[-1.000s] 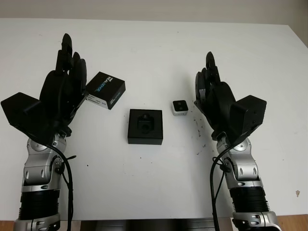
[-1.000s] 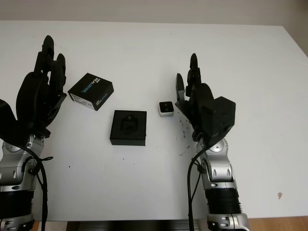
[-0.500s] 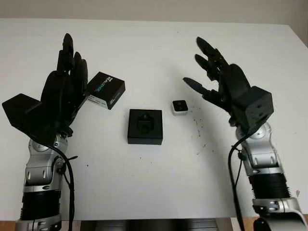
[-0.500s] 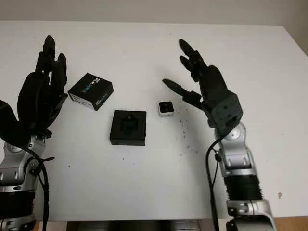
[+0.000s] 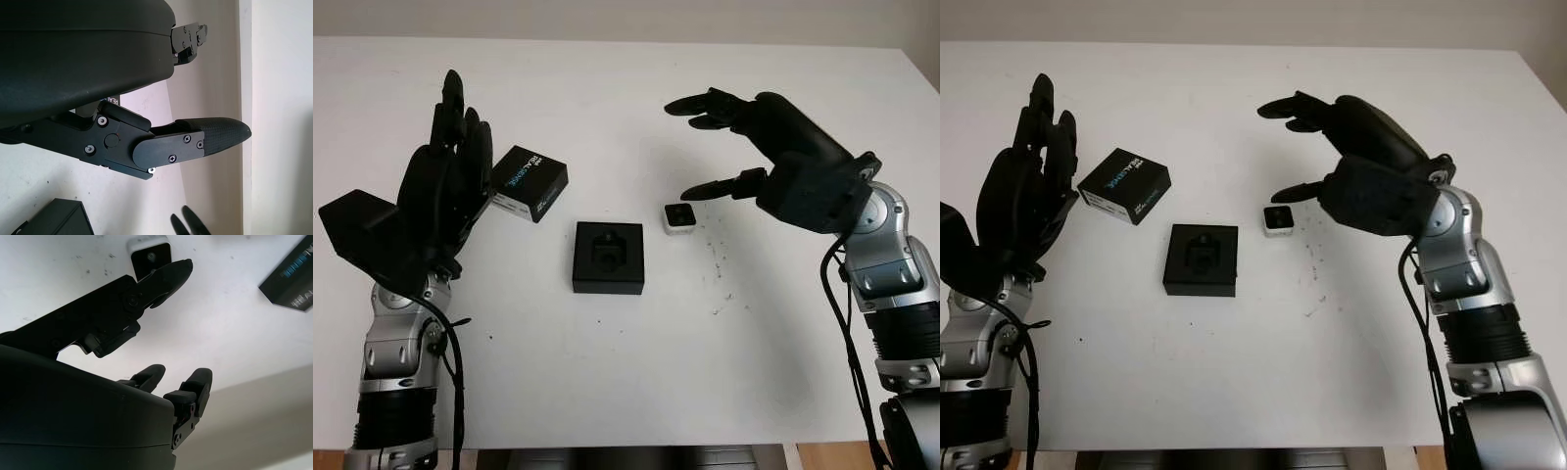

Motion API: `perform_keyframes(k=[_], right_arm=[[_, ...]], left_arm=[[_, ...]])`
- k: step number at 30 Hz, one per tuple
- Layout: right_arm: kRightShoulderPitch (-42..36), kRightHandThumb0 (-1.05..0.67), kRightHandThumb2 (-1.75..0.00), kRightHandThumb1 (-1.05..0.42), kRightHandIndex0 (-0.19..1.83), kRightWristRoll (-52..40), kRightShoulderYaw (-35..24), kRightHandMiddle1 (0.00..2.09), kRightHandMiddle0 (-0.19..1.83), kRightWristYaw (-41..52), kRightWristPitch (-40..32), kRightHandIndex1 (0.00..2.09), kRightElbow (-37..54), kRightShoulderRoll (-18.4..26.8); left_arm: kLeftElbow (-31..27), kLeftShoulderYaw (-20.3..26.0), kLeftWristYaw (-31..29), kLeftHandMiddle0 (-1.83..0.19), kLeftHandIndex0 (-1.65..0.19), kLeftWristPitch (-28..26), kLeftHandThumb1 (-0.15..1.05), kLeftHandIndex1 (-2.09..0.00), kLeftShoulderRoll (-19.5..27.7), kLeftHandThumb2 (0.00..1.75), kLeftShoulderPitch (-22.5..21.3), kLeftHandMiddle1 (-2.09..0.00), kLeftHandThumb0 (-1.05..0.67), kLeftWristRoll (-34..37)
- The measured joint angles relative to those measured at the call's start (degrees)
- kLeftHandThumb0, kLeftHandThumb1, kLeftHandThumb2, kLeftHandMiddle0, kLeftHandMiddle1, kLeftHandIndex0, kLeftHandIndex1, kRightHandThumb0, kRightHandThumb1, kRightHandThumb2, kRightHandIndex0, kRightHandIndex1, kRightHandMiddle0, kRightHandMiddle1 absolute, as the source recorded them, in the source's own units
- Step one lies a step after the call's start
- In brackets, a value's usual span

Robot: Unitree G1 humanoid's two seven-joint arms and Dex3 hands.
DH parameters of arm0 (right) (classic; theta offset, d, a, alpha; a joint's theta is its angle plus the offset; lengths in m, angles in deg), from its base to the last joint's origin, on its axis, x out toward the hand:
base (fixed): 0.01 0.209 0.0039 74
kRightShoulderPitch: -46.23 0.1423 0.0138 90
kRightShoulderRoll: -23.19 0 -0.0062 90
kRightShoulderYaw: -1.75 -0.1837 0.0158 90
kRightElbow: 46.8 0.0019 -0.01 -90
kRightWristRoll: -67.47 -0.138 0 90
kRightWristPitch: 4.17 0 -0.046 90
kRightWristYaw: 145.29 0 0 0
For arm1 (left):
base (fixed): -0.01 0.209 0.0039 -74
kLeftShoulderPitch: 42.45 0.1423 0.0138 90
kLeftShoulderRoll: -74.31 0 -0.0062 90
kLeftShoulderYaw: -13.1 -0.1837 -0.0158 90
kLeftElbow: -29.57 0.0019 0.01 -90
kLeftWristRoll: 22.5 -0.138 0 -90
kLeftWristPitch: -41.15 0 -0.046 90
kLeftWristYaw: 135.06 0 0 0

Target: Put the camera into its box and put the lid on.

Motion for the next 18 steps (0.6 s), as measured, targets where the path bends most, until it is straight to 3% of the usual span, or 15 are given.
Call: perform_keyframes(k=[6, 15, 16, 18], right_arm=[[0.03, -0.54, -0.06, -0.74, 0.45, 4.20, 2.58, 0.24, 0.45, -0.33, 0.57, 0.40, -0.73, 0.31], [-2.12, -0.56, -0.07, -0.80, 0.42, 7.73, 4.09, 0.17, 0.43, -1.56, 0.54, 0.41, -0.43, 0.31], [-2.35, -0.57, -0.06, -0.80, 0.41, 8.21, 4.28, 0.18, 0.43, -1.97, 0.60, 0.45, -0.38, 0.31], [-2.75, -0.59, -0.06, -0.80, 0.26, 8.73, 4.42, 0.22, 0.43, -3.34, 1.72, 0.82, -0.39, 0.32]], left_arm=[[-0.01, 0.32, -0.04, 0.19, 0.19, -0.17, 1.05, 0.00, 0.00, 0.59, 0.00, 0.00, -0.75, 0.02], [-0.05, 0.53, -0.44, 0.19, 0.19, -0.22, 1.05, 0.00, 0.05, 0.59, 0.00, 0.00, -0.75, 0.01], [-0.05, 0.58, -0.50, 0.19, 0.19, -0.21, 1.05, 0.00, 0.06, 0.59, 0.00, 0.00, -0.75, 0.01], [-0.06, 0.69, -0.55, 0.19, 0.19, -0.21, 1.05, 0.00, 0.07, 0.59, 0.00, 0.00, -0.75, 0.01]])
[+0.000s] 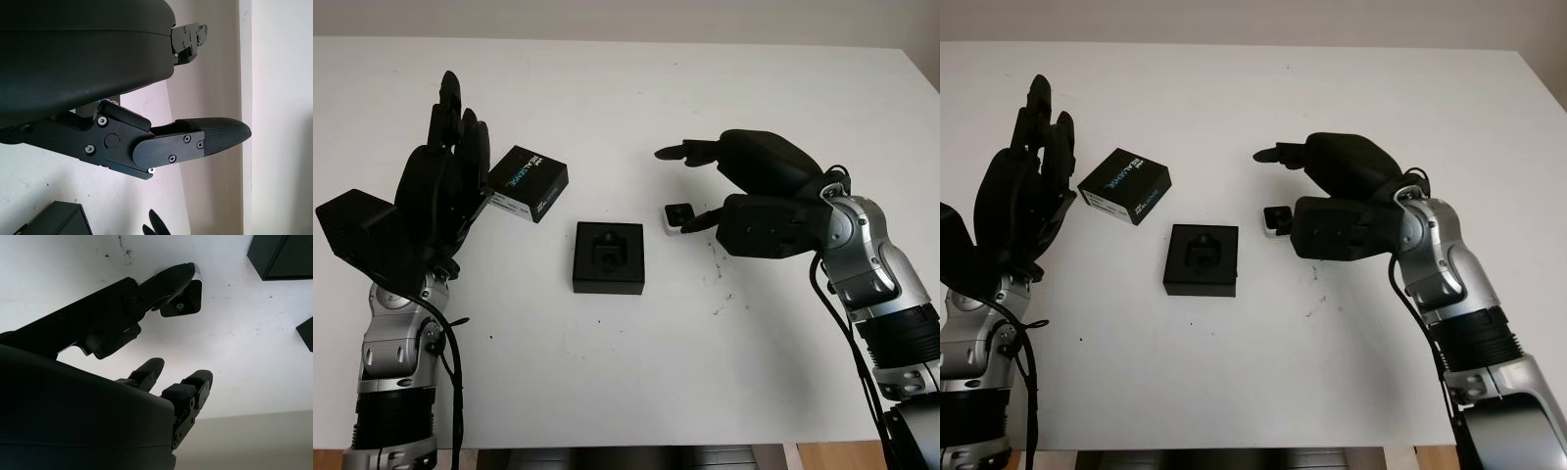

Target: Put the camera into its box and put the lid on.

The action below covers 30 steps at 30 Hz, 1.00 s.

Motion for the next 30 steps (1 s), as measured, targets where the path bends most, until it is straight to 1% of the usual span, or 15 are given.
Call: perform_keyframes(k=[1, 3, 4, 6, 8, 9, 10, 14, 15, 17, 18, 19, 21, 24, 30], right_arm=[[-0.12, -0.59, -0.05, -0.80, 0.17, 0.18, 0.05, 0.27, 0.41, -0.71, 0.74, 1.03, -0.01, 0.00], [-0.27, -0.61, -0.05, -0.80, 0.07, 0.60, 0.09, 0.35, 0.37, -1.84, 1.76, 1.25, -0.01, 0.00], [-0.29, -0.61, -0.06, -0.80, 0.03, 0.86, 0.15, 0.37, 0.35, -2.09, 1.81, 1.29, -0.01, 0.00], [-0.34, -0.62, -0.05, -0.80, 0.02, 1.61, 0.41, 0.41, 0.33, -2.51, 1.82, 1.29, -0.01, 0.00], [-0.57, -0.62, -0.05, -0.80, -0.01, 2.15, 0.58, 0.43, 0.32, -3.03, 1.90, 1.39, -0.03, 0.01], [-0.76, -0.63, -0.05, -0.80, -0.03, 2.49, 0.64, 0.44, 0.31, -3.51, 2.03, 1.49, -0.06, 0.01], [-0.99, -0.63, -0.05, -0.80, -0.05, 2.89, 0.68, 0.44, 0.30, -3.99, 2.24, 1.52, -0.07, 0.03], [-1.75, -0.63, -0.05, -0.80, -0.05, 4.76, 0.90, 0.47, 0.33, -6.58, 4.29, 1.48, -0.46, 0.36], [-1.87, -0.64, -0.06, -0.82, -0.03, 5.29, 0.95, 0.46, 0.33, -6.98, 4.46, 1.32, -0.46, 0.46], [-2.11, -0.67, -0.06, -0.84, 0.01, 6.90, 1.13, 0.46, 0.33, -7.29, 4.44, 1.06, -0.45, 0.78], [-2.22, -0.69, -0.06, -0.86, 0.05, 7.93, 1.32, 0.46, 0.32, -7.43, 4.40, 0.79, -0.43, 1.06], [-2.32, -0.70, -0.05, -0.87, 0.09, 8.98, 1.58, 0.47, 0.30, -7.66, 4.39, 0.59, -0.41, 1.37], [-2.63, -0.72, -0.06, -0.89, 0.08, 10.55, 1.97, 0.48, 0.25, -8.23, 4.38, 0.31, -0.34, 1.63], [-3.31, -0.73, -0.06, -0.90, 0.02, 11.29, 2.07, 0.45, 0.18, -8.62, 4.06, 0.17, -0.14, 1.62], [-4.28, -0.73, -0.05, -0.89, 0.02, 11.08, 2.07, 0.40, 0.11, -9.44, 3.81, 0.12, -0.26, 1.53]], left_arm=[[-0.01, 0.04, 0.00, 0.19, 0.19, 0.00, 1.05, 0.00, 0.00, 0.59, 0.00, 0.00, -0.75, 0.00], [-0.02, 0.09, 0.03, 0.19, 0.19, 0.00, 1.05, 0.00, -0.01, 0.59, 0.00, 0.00, -0.75, 0.00], [-0.02, 0.10, 0.06, 0.19, 0.19, 0.00, 1.05, 0.00, -0.01, 0.59, 0.00, 0.00, -0.74, 0.00], [-0.02, 0.10, 0.07, 0.19, 0.19, 0.00, 1.05, 0.00, -0.01, 0.59, 0.00, 0.00, -0.74, 0.00], [-0.02, 0.10, 0.04, 0.19, 0.19, 0.01, 1.05, 0.00, -0.01, 0.59, 0.00, 0.00, -0.74, 0.00], [-0.01, 0.10, 0.03, 0.19, 0.19, 0.02, 1.05, 0.00, -0.01, 0.59, 0.00, 0.00, -0.75, -0.01], [-0.01, 0.10, 0.00, 0.19, 0.19, 0.05, 1.05, 0.00, -0.01, 0.59, 0.00, 0.00, -0.75, 0.00], [-0.01, 0.10, -0.03, 0.19, 0.19, 0.12, 1.05, 0.00, -0.01, 0.59, 0.00, 0.00, -0.74, -0.02], [-0.01, 0.10, -0.03, 0.19, 0.19, 0.11, 1.05, 0.00, -0.01, 0.60, 0.00, 0.00, -0.74, -0.02], [-0.01, 0.10, -0.04, 0.19, 0.19, 0.11, 1.05, 0.00, -0.01, 0.60, 0.00, 0.00, -0.74, -0.02], [-0.01, 0.11, -0.13, 0.19, 0.19, 0.12, 1.05, 0.00, -0.01, 0.60, 0.00, 0.00, -0.74, -0.01], [0.00, 0.11, -0.25, 0.19, 0.19, 0.13, 1.05, 0.00, -0.01, 0.60, 0.00, 0.00, -0.75, -0.01], [0.01, 0.11, -0.38, 0.19, 0.19, 0.16, 1.05, 0.00, -0.01, 0.60, 0.00, 0.00, -0.75, -0.01], [0.02, 0.14, -0.32, 0.19, 0.19, 0.18, 1.05, 0.00, -0.04, 0.60, 0.00, 0.00, -0.74, -0.01], [0.11, 0.15, -0.19, 0.19, 0.19, 0.68, 1.05, 0.00, -0.06, 0.59, 0.01, 0.00, -0.74, -0.03]])
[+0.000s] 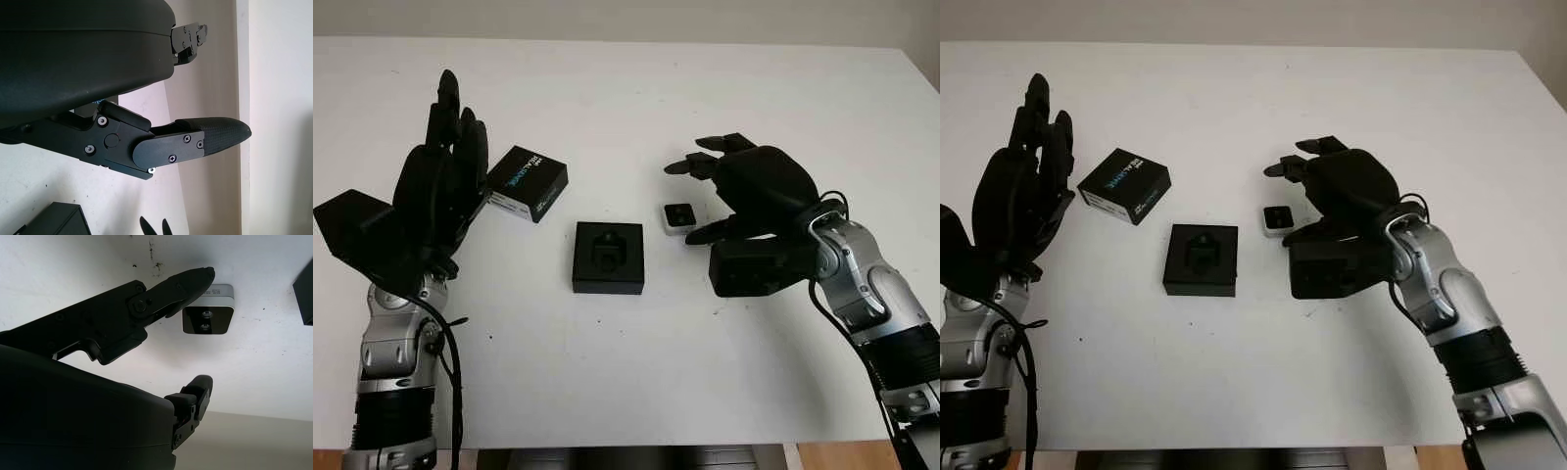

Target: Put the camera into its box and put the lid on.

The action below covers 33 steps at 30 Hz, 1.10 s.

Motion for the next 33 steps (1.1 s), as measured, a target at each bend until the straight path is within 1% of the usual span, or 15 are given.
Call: perform_keyframes(k=[6, 10, 12, 16, 18, 28, 33], right_arm=[[-0.07, -0.70, -0.06, -0.90, 0.01, -1.79, -0.02, 0.44, 0.11, -0.64, 0.06, 0.08, -2.02, -0.29], [-0.07, -0.67, -0.06, -0.92, -0.03, -2.38, -0.01, 0.65, -0.04, -0.76, 0.27, 0.05, -2.94, -0.29], [-0.07, -0.67, -0.05, -0.92, -0.03, -2.42, -0.01, 0.69, -0.05, -0.86, 0.33, 0.05, -3.08, -0.30], [-0.06, -0.66, -0.05, -0.93, -0.04, -2.67, -0.01, 0.88, -0.11, -1.55, 0.99, 0.05, -4.37, -0.34], [-0.06, -0.66, -0.05, -0.93, -0.05, -2.98, -0.01, 0.92, -0.12, -1.84, 1.29, 0.05, -4.85, -0.36], [-0.03, -0.65, -0.05, -0.91, -0.01, -4.70, 0.04, 0.80, 0.08, -3.55, 3.60, 0.06, -7.15, -0.63], [0.01, -0.66, -0.06, -0.92, 0.02, -5.42, 0.11, 0.79, 0.15, -4.35, 5.59, 0.07, -8.88, -1.07]], left_arm=[[0.37, 0.12, 0.15, 0.19, 0.19, 0.49, 1.05, 0.00, 0.00, 0.59, 0.09, 0.00, -0.73, -0.10], [0.36, 0.17, 0.30, 0.19, 0.19, 0.53, 1.05, 0.00, 0.00, 0.59, 0.15, 0.00, -0.73, -0.14], [0.36, 0.13, 0.34, 0.19, 0.19, 0.53, 1.05, 0.00, 0.00, 0.59, 0.26, 0.00, -0.73, -0.25], [0.36, 0.12, 0.33, 0.19, 0.19, 0.54, 1.05, 0.00, 0.00, 0.60, 0.41, 0.00, -0.73, -0.25], [0.36, 0.13, 0.31, 0.19, 0.19, 0.54, 1.05, 0.00, -0.01, 0.60, 0.41, 0.00, -0.73, -0.21], [0.36, 0.09, 0.47, 0.19, 0.19, 0.54, 1.05, 0.00, -0.04, 0.59, 0.42, 0.00, -0.73, -0.25], [0.36, 0.05, 0.68, 0.19, 0.19, 0.52, 1.05, 0.00, -0.04, 0.59, 0.44, 0.00, -0.72, -0.41]])
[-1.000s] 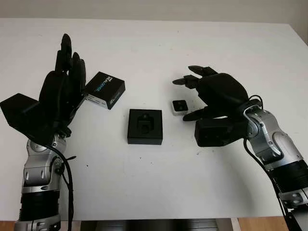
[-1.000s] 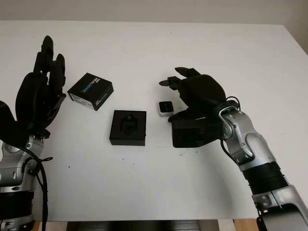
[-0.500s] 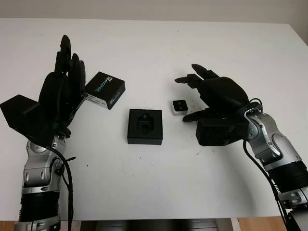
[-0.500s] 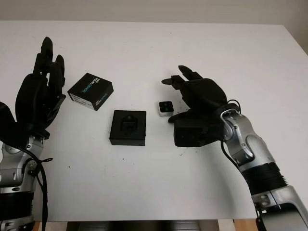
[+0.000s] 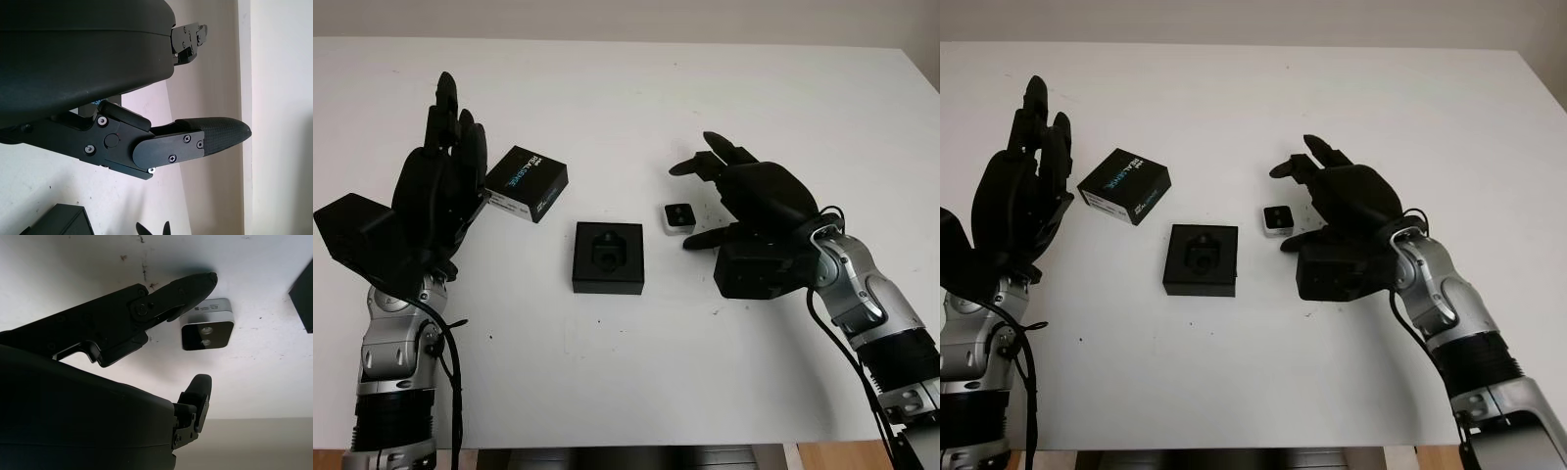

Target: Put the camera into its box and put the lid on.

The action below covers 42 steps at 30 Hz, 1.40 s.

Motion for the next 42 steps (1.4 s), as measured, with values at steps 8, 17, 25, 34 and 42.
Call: perform_keyframes(k=[8, 17, 25, 34, 42], right_arm=[[0.30, -0.63, -0.06, -0.94, 0.02, -1.57, 0.05, 0.75, 0.18, 0.79, 0.57, 0.06, -1.49, -0.54], [0.68, -0.58, -0.05, -0.94, 0.07, -2.79, 0.05, 0.81, 0.23, 1.35, 0.38, 0.07, -2.87, -1.59], [1.30, -0.56, -0.05, -0.95, 0.12, -3.03, 0.05, 1.00, 0.22, -1.14, 1.85, 0.07, -6.47, -1.65], [1.85, -0.53, -0.05, -0.94, 0.15, -3.48, 0.04, 1.08, 0.26, -2.32, 2.61, 0.07, -8.17, -1.65], [2.06, -0.52, -0.05, -0.93, 0.17, -3.82, 0.01, 1.12, 0.28, -2.68, 2.76, 0.07, -8.67, -1.59]], left_arm=[[0.00, -0.05, 0.00, 0.19, 0.19, 0.01, 1.05, 0.00, 0.00, 0.58, 0.00, 0.00, -0.73, 0.00], [0.00, -0.08, -0.02, 0.19, 0.19, 0.11, 1.05, 0.00, 0.00, 0.58, 0.01, 0.00, -0.73, -0.02], [0.00, -0.08, 0.05, 0.19, 0.19, 0.16, 1.05, 0.00, -0.01, 0.58, 0.00, 0.00, -0.73, -0.10], [0.00, -0.08, -0.04, 0.19, 0.19, 0.15, 1.05, 0.00, 0.00, 0.57, 0.01, 0.00, -0.73, -0.09], [0.00, -0.10, -0.01, 0.19, 0.19, 0.16, 1.05, 0.00, 0.00, 0.57, 0.01, 0.00, -0.72, -0.12]])
